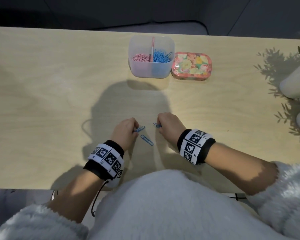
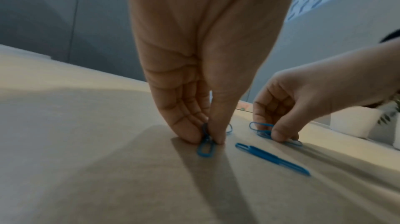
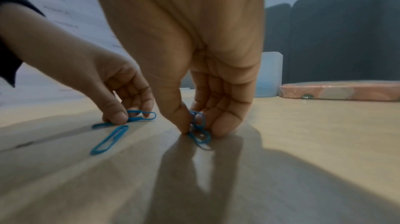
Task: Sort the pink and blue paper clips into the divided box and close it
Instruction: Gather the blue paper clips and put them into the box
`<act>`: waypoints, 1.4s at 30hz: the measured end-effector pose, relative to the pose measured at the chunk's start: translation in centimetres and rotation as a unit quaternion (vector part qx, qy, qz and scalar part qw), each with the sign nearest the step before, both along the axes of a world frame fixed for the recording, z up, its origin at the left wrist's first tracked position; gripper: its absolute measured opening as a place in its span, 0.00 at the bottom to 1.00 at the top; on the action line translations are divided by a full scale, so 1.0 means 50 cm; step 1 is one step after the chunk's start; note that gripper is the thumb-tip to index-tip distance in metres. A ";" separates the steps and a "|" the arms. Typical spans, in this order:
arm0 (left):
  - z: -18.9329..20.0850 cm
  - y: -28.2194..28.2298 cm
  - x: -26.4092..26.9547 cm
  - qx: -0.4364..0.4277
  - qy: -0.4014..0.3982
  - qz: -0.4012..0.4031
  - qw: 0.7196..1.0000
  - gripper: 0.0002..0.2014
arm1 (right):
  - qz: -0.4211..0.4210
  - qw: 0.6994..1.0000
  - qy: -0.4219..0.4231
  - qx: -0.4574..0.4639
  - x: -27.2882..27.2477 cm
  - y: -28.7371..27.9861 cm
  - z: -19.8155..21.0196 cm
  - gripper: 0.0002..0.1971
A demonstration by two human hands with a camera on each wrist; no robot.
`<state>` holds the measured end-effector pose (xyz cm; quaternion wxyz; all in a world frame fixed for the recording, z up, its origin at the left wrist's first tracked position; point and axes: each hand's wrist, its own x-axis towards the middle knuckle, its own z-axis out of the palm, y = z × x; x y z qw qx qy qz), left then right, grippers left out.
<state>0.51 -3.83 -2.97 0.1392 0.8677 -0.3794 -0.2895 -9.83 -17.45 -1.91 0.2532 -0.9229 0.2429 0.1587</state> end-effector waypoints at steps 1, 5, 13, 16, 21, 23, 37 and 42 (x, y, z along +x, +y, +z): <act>-0.001 -0.001 -0.004 0.004 -0.018 0.002 1.000 0.10 | -0.005 1.000 0.000 0.002 -0.002 0.001 0.000 0.07; 0.007 -0.007 -0.003 0.072 -0.079 0.023 0.994 0.10 | -0.008 1.000 -0.001 0.008 -0.008 -0.005 -0.005 0.07; 0.011 -0.016 0.011 0.113 -0.088 -0.070 0.987 0.09 | 0.022 0.992 0.001 0.126 -0.009 0.002 0.008 0.07; 0.014 -0.018 0.018 0.105 -0.079 -0.077 0.988 0.08 | 0.107 0.994 0.005 0.030 -0.004 0.035 0.002 0.14; 0.037 -0.039 0.048 0.049 -0.012 -0.043 0.998 0.06 | 0.101 0.993 0.034 0.050 0.005 0.059 -0.024 0.09; 0.066 -0.073 0.066 -0.012 -0.004 -0.038 0.999 0.07 | 0.095 0.991 0.054 0.073 0.004 0.050 -0.030 0.07; 0.137 -0.413 0.197 -0.132 -0.065 0.031 0.989 0.15 | -0.072 0.985 -0.122 0.097 0.017 -0.199 0.078 0.07; 0.110 -0.360 0.225 -0.260 -0.131 0.073 0.954 0.12 | -0.115 0.983 -0.142 0.032 0.124 -0.275 0.123 0.06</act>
